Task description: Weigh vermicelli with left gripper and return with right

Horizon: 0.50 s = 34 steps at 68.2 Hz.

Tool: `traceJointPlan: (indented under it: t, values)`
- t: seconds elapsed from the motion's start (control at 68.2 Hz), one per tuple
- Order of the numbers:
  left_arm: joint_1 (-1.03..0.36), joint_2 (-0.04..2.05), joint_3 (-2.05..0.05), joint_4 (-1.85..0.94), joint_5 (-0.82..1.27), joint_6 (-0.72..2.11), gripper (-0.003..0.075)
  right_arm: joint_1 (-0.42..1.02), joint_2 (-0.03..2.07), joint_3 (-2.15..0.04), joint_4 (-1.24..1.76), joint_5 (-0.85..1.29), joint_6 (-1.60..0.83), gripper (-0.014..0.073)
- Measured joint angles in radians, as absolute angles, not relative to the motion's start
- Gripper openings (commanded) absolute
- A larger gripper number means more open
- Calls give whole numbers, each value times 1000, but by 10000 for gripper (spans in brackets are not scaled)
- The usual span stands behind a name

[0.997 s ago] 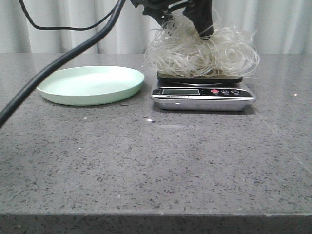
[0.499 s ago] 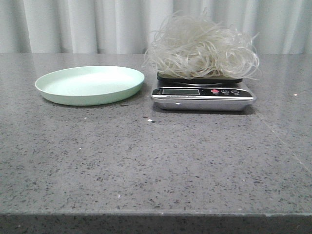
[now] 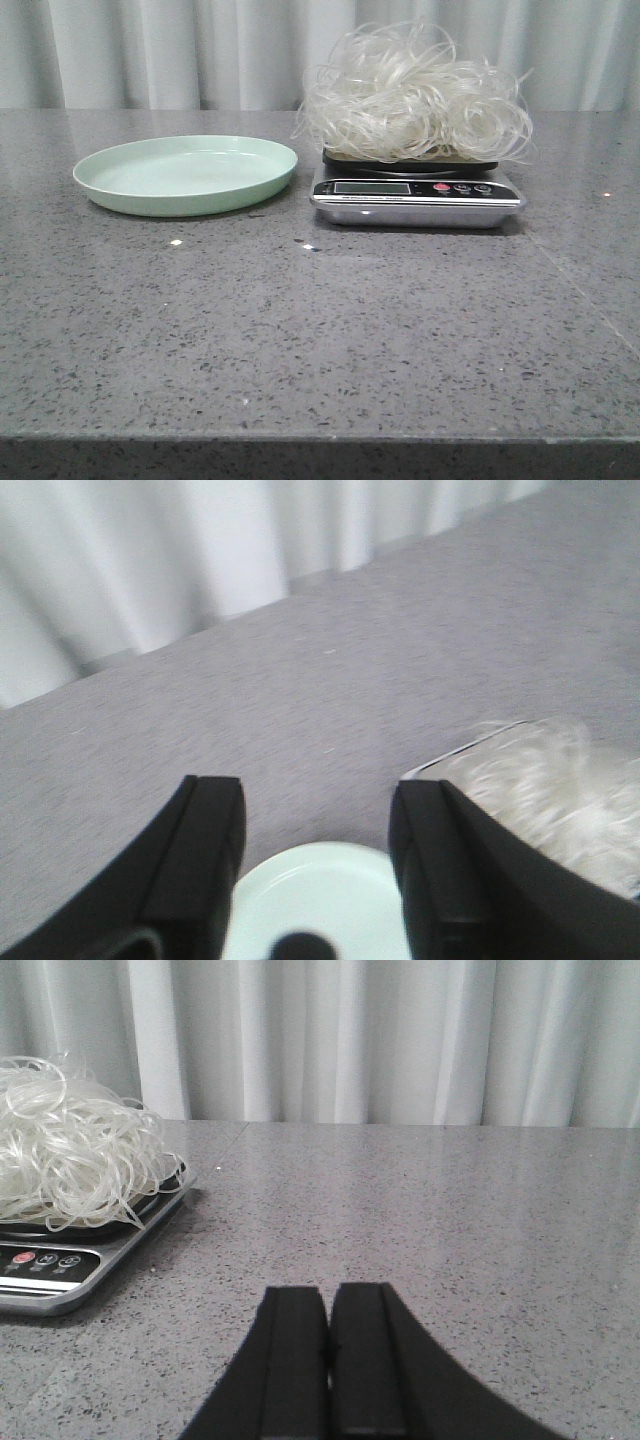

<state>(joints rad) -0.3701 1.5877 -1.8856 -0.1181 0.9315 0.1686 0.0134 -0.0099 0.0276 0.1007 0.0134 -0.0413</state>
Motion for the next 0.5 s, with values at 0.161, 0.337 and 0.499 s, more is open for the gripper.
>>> traceJointPlan:
  t: [0.161,0.337,0.499]
  values:
    - [-280,1448,-1709,-89,858,169,283,13,-10,28,101,13,-41,151]
    - [-199,1261,-1454,-74,716,167,196,13,-10,28,101,13,-41,151]
    - [-173,1050,-1152,-72,518,167,139,13,-10,28,102,13,-41,151]
